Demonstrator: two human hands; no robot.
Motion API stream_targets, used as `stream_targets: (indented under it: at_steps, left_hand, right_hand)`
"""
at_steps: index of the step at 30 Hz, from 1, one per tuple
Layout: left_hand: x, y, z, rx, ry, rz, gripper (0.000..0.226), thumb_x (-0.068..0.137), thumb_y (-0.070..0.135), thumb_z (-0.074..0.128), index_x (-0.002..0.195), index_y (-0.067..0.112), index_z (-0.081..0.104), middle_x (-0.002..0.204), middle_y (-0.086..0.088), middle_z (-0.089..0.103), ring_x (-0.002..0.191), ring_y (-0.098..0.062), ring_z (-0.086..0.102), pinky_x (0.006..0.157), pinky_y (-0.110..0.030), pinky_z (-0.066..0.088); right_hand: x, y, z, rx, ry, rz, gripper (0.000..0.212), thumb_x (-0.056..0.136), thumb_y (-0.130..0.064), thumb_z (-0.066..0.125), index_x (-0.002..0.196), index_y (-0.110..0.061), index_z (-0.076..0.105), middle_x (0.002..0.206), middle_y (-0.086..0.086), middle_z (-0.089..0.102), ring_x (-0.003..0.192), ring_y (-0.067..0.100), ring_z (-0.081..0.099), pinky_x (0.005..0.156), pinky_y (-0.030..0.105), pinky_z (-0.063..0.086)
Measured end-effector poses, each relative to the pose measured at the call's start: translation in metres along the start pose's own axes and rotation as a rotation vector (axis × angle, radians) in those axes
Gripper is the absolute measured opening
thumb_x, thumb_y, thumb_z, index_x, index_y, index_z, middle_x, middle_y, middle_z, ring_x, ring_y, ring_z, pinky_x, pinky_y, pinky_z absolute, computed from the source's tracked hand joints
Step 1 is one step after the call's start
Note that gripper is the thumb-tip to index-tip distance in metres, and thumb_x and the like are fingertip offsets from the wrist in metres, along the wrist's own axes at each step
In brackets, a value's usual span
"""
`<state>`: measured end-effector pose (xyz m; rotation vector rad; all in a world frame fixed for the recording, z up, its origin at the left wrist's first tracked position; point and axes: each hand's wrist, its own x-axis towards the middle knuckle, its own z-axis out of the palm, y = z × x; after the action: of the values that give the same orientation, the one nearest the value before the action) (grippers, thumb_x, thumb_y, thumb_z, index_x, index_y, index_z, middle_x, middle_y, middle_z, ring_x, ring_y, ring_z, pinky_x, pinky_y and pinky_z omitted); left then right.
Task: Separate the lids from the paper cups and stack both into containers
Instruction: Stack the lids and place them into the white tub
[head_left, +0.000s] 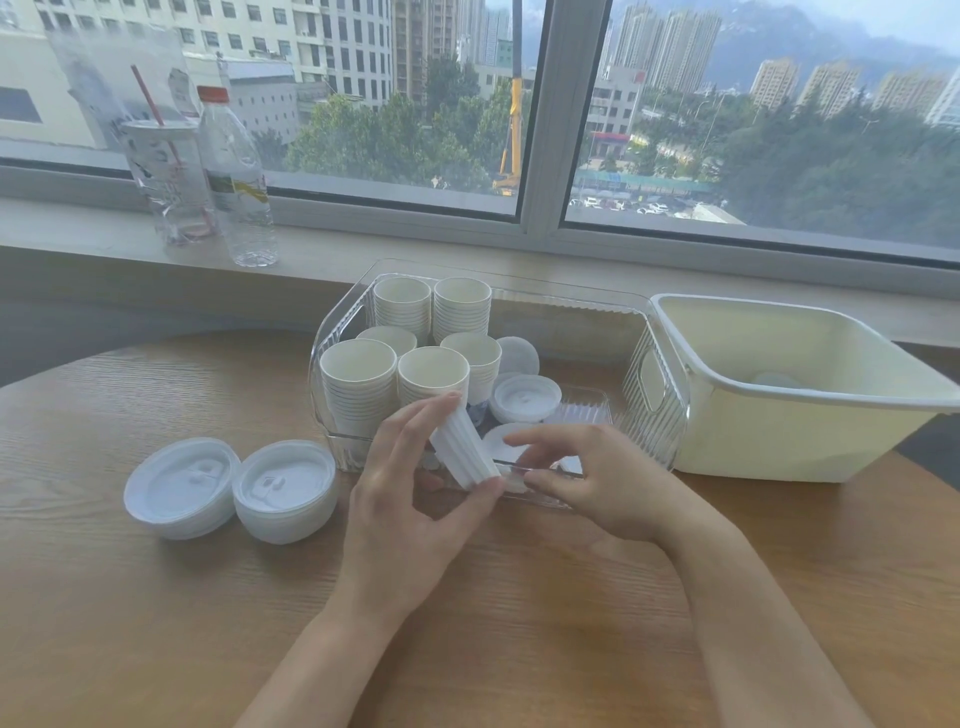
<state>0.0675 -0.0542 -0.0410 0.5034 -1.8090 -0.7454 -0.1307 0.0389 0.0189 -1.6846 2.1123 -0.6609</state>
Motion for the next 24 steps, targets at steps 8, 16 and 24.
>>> stream_targets:
  at_steps: [8,16,24]
  left_hand:
    - [-0.001,-0.002,0.000,0.014,-0.024,-0.017,0.074,0.081,0.026,0.091,0.146,0.029,0.056,0.144,0.014,0.054,0.128,-0.021,0.059,0.090,-0.045,0.061]
    - [-0.002,-0.001,0.001,-0.048,-0.014,-0.074,0.077,0.080,0.030,0.092,0.147,0.035,0.053,0.143,0.013,0.056,0.126,-0.024,0.061,0.096,-0.048,0.059]
    - [-0.002,-0.002,0.001,-0.069,-0.011,-0.051,0.082,0.082,0.036,0.087,0.153,0.033,0.048,0.142,0.010,0.057,0.125,-0.028,0.062,0.092,-0.046,0.060]
  right_hand:
    - [0.000,0.009,-0.009,0.150,0.149,-0.090,0.035,0.095,-0.016,0.075,0.121,-0.040,0.073,0.096,-0.018,0.073,0.100,0.004,0.066,0.091,0.018,0.048]
    - [0.000,-0.010,-0.007,0.485,0.272,-0.190,0.014,0.084,-0.010,0.086,0.095,-0.016,0.080,0.091,0.001,0.078,0.091,0.022,0.073,0.088,0.041,0.060]
    - [-0.003,-0.021,0.000,0.578,0.076,-0.265,0.012,0.092,-0.010,0.079,0.104,-0.008,0.078,0.101,0.013,0.077,0.102,0.030,0.073,0.098,0.046,0.058]
